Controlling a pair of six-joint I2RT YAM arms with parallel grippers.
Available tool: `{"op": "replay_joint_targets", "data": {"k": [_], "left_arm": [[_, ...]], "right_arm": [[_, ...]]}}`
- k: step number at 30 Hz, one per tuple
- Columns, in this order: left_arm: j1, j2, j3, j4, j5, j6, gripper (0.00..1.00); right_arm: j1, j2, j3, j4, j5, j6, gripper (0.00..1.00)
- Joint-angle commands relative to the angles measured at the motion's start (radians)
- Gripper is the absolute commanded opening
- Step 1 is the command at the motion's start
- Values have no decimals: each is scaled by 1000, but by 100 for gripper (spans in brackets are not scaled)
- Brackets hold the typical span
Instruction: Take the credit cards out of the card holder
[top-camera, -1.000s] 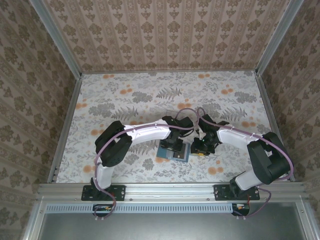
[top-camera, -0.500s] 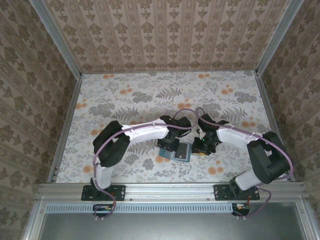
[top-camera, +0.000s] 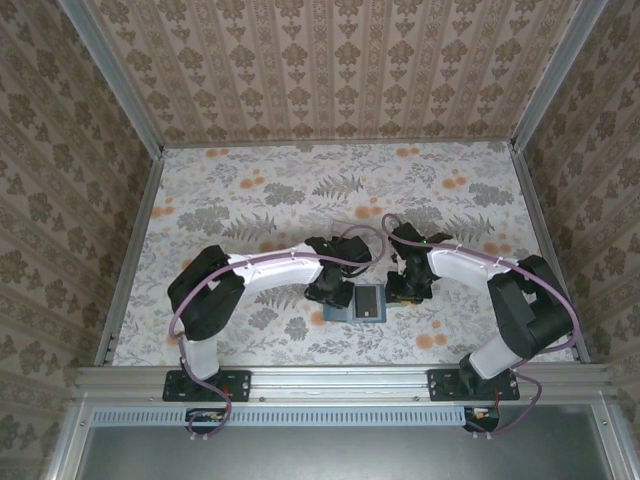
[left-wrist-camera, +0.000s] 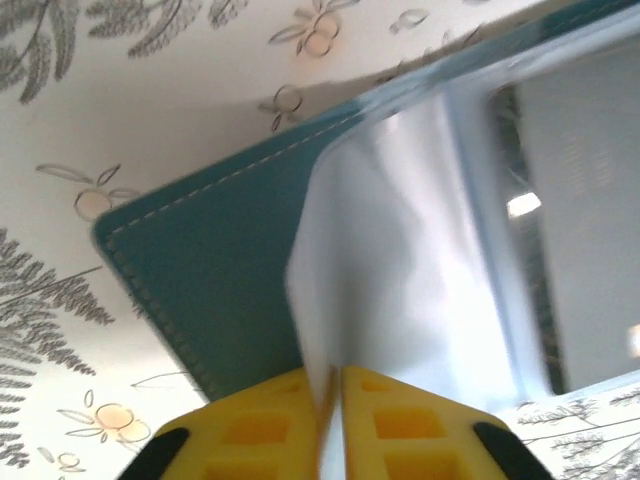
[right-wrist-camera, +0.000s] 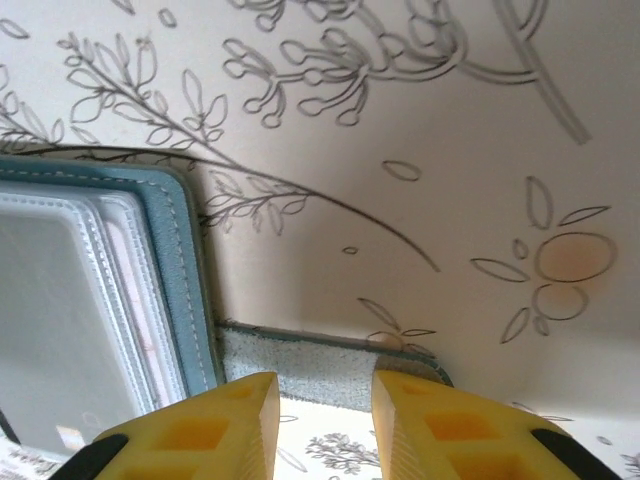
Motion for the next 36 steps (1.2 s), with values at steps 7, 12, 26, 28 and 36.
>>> {"op": "replay_joint_targets", "data": {"k": [7, 12, 26, 28, 36], "left_arm": [[-5, -67, 4, -81, -76, -38, 26], [5, -111, 29, -65, -73, -35, 27], [57, -79, -47, 371, 246, -141, 23], [62, -58, -51, 396, 260, -151, 21], [81, -13, -98, 476, 298, -187, 19]], "right_arm": [[0, -52, 54, -124, 73, -28, 34], [1, -115, 65, -140, 37, -11, 35], [1, -97, -28, 101, -251, 107, 31], [1, -91, -31, 104, -246, 110, 30], [0, -77, -42, 95, -209, 105, 30]]}}
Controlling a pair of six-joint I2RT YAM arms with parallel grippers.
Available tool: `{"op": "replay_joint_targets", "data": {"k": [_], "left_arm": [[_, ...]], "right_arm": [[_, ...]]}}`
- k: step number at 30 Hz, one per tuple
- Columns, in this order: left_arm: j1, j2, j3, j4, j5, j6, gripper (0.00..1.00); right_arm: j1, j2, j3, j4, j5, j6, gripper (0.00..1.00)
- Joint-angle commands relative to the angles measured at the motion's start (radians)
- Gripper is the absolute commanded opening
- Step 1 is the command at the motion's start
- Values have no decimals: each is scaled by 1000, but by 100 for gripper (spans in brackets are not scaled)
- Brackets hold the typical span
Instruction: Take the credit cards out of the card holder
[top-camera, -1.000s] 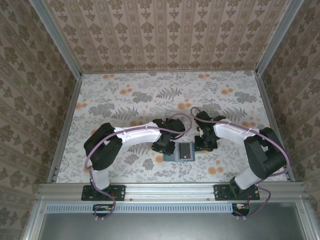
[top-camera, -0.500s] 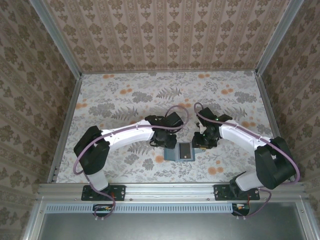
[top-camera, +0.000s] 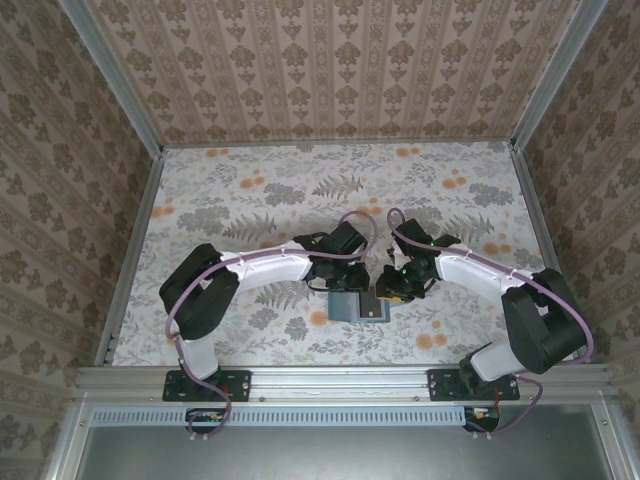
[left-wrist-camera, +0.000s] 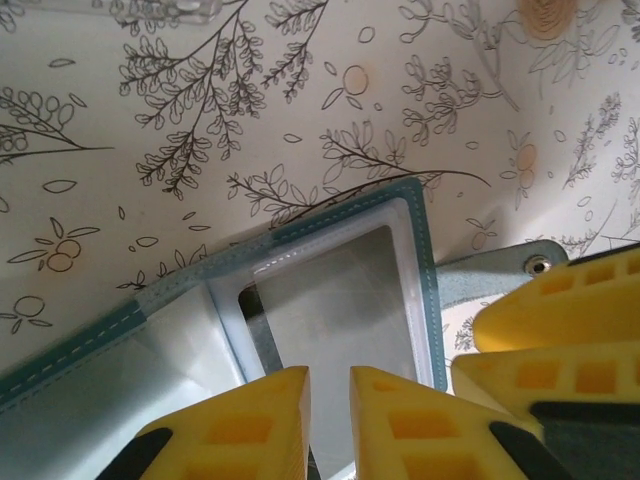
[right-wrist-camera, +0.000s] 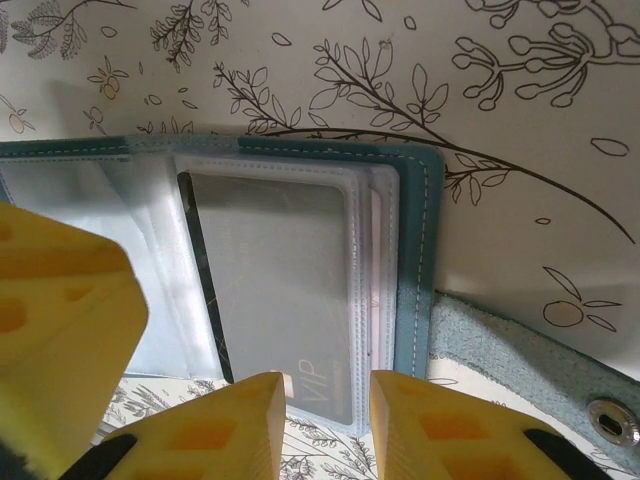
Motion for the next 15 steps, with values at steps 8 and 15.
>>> {"op": "replay_joint_targets", "data": {"k": [8, 15], "left_arm": [[11, 46, -39, 79, 60, -46, 18], [11, 59, -48, 81, 56, -51, 19]], "right_arm": [[-1, 32, -19, 37, -30, 11, 27], [0, 29, -21, 37, -30, 11, 27]]}}
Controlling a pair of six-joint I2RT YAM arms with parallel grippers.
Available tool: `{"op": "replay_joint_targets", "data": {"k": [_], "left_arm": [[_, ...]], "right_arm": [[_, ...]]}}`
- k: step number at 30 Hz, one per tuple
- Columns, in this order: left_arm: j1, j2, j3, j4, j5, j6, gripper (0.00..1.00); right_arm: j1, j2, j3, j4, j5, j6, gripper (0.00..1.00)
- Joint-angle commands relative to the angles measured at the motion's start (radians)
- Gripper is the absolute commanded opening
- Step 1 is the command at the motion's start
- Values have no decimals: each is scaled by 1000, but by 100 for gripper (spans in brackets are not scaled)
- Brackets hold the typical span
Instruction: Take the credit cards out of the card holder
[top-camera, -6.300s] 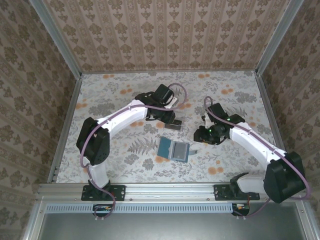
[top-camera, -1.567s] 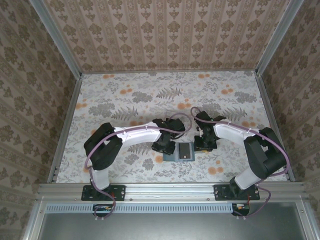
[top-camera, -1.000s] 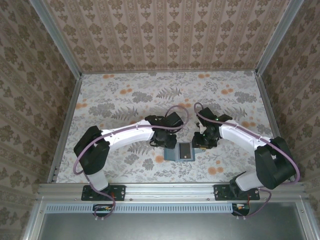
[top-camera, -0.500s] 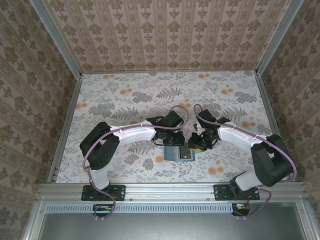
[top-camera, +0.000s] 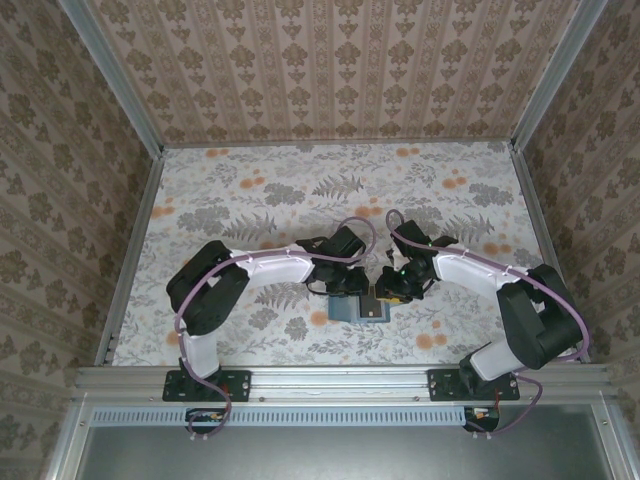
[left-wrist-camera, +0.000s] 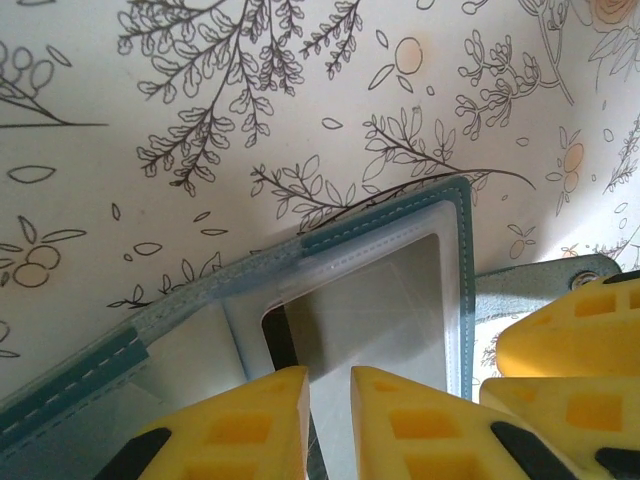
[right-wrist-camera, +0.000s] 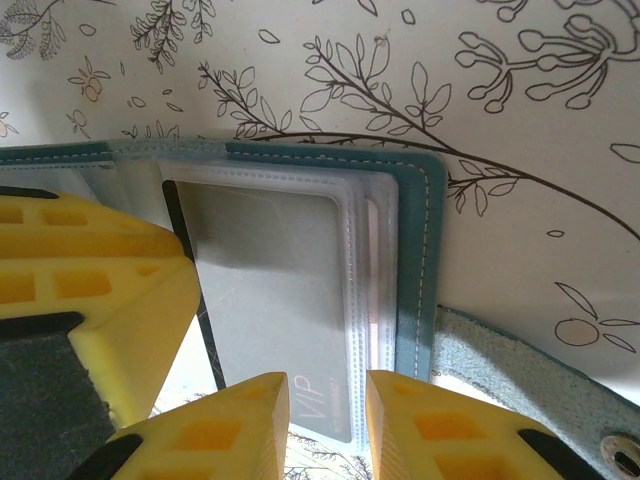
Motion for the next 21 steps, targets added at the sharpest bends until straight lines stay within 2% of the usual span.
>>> {"op": "replay_joint_targets", "data": {"k": [1, 12, 17, 21], "left_arm": [[3, 18, -13, 14, 13, -15, 19], [2, 20, -26, 8, 10, -12, 20], [2, 18, -24, 1, 5, -9, 21], [0, 17, -12, -22, -6, 1, 21]], "right_arm": [[-1, 3, -14, 10, -16, 6, 27], [1, 24, -54, 122, -91, 40, 28], [1, 48, -65, 135, -84, 37, 28], [1, 52, -61, 91, -17, 24, 28]]}}
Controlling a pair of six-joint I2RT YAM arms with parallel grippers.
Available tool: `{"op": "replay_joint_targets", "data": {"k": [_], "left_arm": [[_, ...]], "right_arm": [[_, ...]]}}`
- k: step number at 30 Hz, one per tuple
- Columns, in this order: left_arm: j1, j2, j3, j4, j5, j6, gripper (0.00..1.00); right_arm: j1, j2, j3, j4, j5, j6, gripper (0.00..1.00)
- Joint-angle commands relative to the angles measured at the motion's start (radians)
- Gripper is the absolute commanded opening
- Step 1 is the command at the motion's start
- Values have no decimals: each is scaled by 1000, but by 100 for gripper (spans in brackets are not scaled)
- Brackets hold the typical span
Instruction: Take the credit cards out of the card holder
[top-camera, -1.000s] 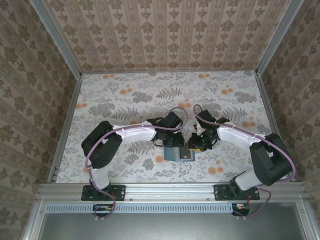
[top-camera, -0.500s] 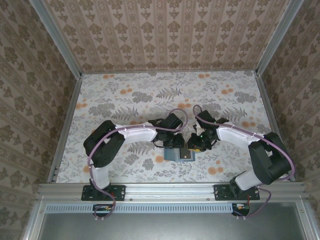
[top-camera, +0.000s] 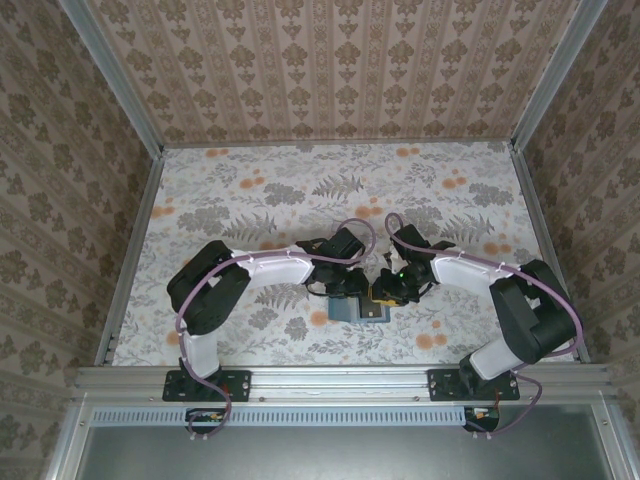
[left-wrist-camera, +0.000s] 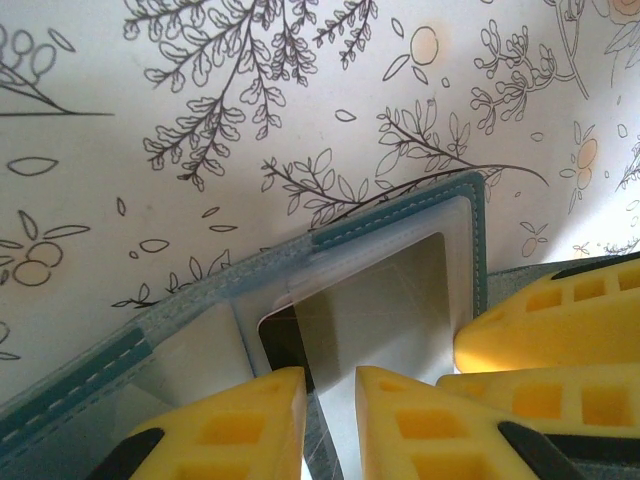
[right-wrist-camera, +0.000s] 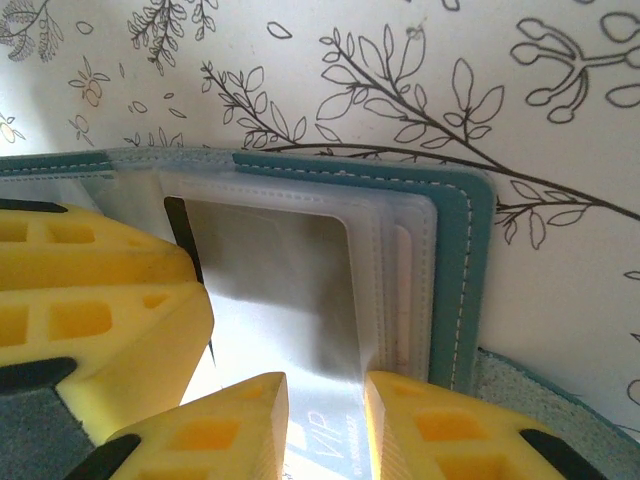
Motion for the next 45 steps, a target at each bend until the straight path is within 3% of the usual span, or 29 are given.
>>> {"op": "replay_joint_targets", "data": {"k": [1, 7, 22, 34, 45], "left_arm": [[0, 15, 4, -47, -16, 7, 21], [-3, 10, 28, -130, -67, 43, 24], [3, -68, 12, -134, -95, 29, 34], [13, -104, -55, -63, -56, -10, 34], [37, -113, -164, 111, 17, -79, 35]], "right_arm": [[1, 17, -9, -37, 60, -10, 28], [1, 15, -6, -72, 92, -26, 28], [8, -62, 44, -153, 102, -26, 28], [69, -34, 101, -112, 45, 6, 28], [80, 74, 91, -48, 26, 6, 27]]}}
